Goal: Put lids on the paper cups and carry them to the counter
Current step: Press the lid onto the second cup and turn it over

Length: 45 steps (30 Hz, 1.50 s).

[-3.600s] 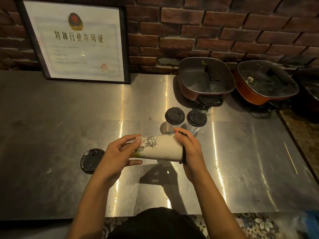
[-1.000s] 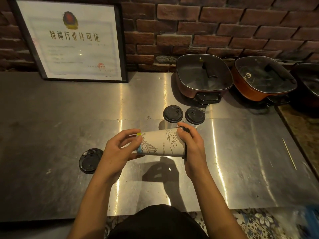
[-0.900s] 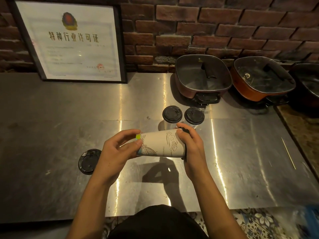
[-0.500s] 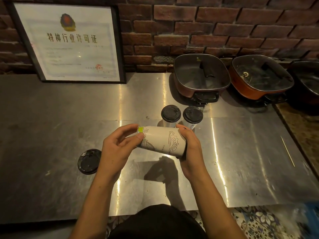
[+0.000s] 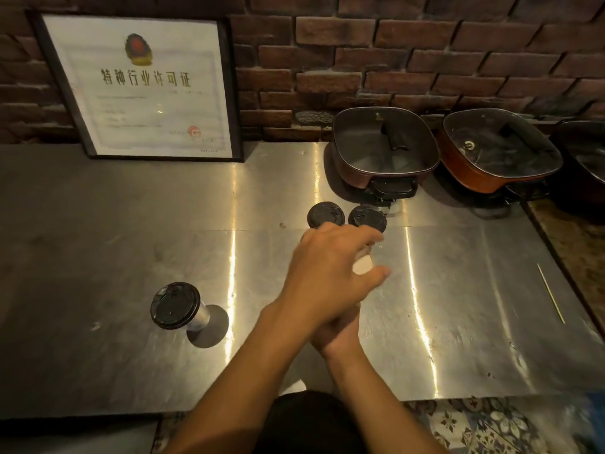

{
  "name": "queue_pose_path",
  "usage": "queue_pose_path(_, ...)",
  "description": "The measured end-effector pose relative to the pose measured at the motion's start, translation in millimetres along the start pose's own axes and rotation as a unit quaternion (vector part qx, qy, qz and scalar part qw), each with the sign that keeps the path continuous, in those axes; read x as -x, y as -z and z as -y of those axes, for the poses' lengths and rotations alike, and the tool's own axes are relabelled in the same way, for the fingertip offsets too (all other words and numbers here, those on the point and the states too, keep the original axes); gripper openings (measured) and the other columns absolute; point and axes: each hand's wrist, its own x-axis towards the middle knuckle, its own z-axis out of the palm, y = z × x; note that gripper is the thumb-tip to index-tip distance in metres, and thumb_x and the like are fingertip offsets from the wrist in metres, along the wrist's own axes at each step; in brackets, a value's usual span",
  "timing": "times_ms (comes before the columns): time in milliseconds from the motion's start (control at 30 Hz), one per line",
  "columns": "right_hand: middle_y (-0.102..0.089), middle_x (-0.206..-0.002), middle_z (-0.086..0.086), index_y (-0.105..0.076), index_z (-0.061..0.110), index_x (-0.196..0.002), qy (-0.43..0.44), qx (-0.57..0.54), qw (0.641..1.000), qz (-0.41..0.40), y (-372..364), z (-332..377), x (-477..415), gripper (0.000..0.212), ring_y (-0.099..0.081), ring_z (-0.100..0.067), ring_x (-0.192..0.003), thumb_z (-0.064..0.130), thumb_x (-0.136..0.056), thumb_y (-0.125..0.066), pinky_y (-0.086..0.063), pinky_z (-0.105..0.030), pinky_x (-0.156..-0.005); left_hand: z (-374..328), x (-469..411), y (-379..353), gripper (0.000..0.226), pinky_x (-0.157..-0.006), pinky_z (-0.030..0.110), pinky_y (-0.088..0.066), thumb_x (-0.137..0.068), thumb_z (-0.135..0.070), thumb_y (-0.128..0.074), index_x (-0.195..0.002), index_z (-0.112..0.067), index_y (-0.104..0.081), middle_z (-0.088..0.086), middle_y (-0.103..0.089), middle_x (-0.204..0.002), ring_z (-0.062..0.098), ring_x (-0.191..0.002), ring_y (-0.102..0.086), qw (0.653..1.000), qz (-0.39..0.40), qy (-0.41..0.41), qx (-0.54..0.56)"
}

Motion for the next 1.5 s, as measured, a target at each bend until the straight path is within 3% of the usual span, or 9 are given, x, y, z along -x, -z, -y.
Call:
queue_pose_path(33,-0.062,-0.108,-0.044,-0.052,-0.014,-0.125,-0.023,-0.013,0.999,0.027,6.7,-1.8,-1.3,0.042,-0.065,-0.058,-0.100,0.017,-0.098,-0.047,-0.051,-0.064,-0.091,-3.1,-0.9,-4.3,0.045,-0.100,0.046,-0.048,-0.083,-0.053,-0.071,-0.122,-0.033,-0.068,-0.012,-0.073,-0.118,0.014,-0.111,-0.062,1.000,0.014,0.001,0.003)
queue_pose_path(67,-0.058,-0.114,-0.047,-0.048,-0.016,-0.128,-0.029,-0.016,0.999,0.036,10.7,0.8,-1.5,0.043,-0.060,-0.063,-0.106,0.018,-0.102,-0.043,-0.012,-0.064,-0.119,-4.2,-1.6,-7.1,0.045,-0.102,0.047,-0.047,-0.083,-0.053,-0.071,-0.123,-0.033,-0.068,-0.013,-0.073,-0.120,0.013,-0.113,-0.062,1.000,0.021,0.006,0.009)
queue_pose_path(133,-0.069,-0.106,-0.033,-0.059,-0.004,-0.121,-0.016,0.043,0.999,-0.018,13.2,14.3,-3.1,0.047,-0.071,-0.049,-0.096,0.037,-0.099,-0.051,-0.057,-0.059,-0.083,-3.3,-2.3,-7.0,0.044,-0.100,0.045,-0.050,-0.083,-0.054,-0.068,-0.122,-0.033,-0.068,-0.013,-0.072,-0.120,0.011,-0.112,-0.062,0.999,0.019,0.023,0.029)
queue_pose_path(367,-0.071,-0.104,-0.019,-0.068,0.016,-0.115,-0.053,0.276,0.959,-0.040,12.3,59.8,-3.7,0.045,-0.070,-0.037,-0.094,0.052,-0.089,-0.061,-0.061,-0.041,-0.066,40.3,21.2,25.4,0.027,-0.085,0.002,-0.045,-0.093,-0.027,-0.069,-0.119,-0.033,-0.070,-0.023,-0.068,-0.115,-0.013,-0.109,-0.058,0.980,0.040,0.114,0.160)
queue_pose_path(467,-0.069,-0.108,-0.013,-0.068,0.021,-0.115,0.027,0.407,0.913,-0.018,1.7,75.3,-5.3,0.033,-0.068,-0.028,-0.093,0.040,-0.089,-0.063,-0.059,-0.041,-0.067,79.6,47.9,31.3,0.032,-0.089,0.013,-0.051,-0.097,-0.023,-0.063,-0.127,-0.035,-0.065,-0.020,-0.063,-0.127,-0.001,-0.118,-0.057,0.969,0.100,0.165,0.156)
queue_pose_path(667,-0.051,-0.135,0.007,-0.044,0.036,-0.142,0.233,0.837,0.495,-0.002,-18.9,52.7,-15.0,0.080,-0.052,-0.012,-0.120,0.049,-0.074,-0.082,-0.049,-0.028,-0.100,107.0,86.6,3.7,0.036,-0.113,0.040,-0.045,-0.104,-0.041,-0.045,-0.138,-0.038,-0.056,-0.015,-0.059,-0.138,0.009,-0.130,-0.053,0.924,0.084,0.295,0.229)
queue_pose_path(767,-0.040,-0.145,0.004,-0.032,0.039,-0.150,0.220,0.886,0.404,0.064,-18.9,24.6,-26.1,0.100,-0.047,-0.016,-0.128,0.046,-0.067,-0.087,-0.041,-0.019,-0.098,109.5,91.4,-7.8,0.037,-0.104,0.042,-0.053,-0.100,-0.048,-0.048,-0.135,-0.041,-0.055,-0.012,-0.060,-0.135,0.014,-0.125,-0.058,0.890,-0.003,0.355,0.286)
queue_pose_path(1067,-0.042,-0.154,0.001,-0.018,0.032,-0.158,0.180,0.888,0.420,0.051,-0.6,-29.0,-62.9,0.123,-0.048,-0.024,-0.137,0.049,-0.061,-0.093,-0.044,-0.036,-0.109,147.6,118.7,-15.5,0.047,-0.096,0.049,-0.059,-0.090,-0.052,-0.066,-0.133,-0.034,-0.062,-0.005,-0.068,-0.128,0.021,-0.119,-0.066,0.813,-0.114,0.437,0.367)
queue_pose_path(1500,-0.041,-0.144,-0.006,-0.028,0.021,-0.152,0.191,0.889,0.415,-0.013,35.4,-95.1,-92.4,0.095,-0.055,-0.026,-0.125,0.036,-0.077,-0.084,-0.046,-0.026,-0.101,184.9,145.7,-19.0,0.037,-0.103,0.042,-0.054,-0.097,-0.020,-0.066,-0.134,-0.022,-0.063,0.002,-0.075,-0.120,0.017,-0.112,-0.070,0.765,-0.126,0.483,0.407)
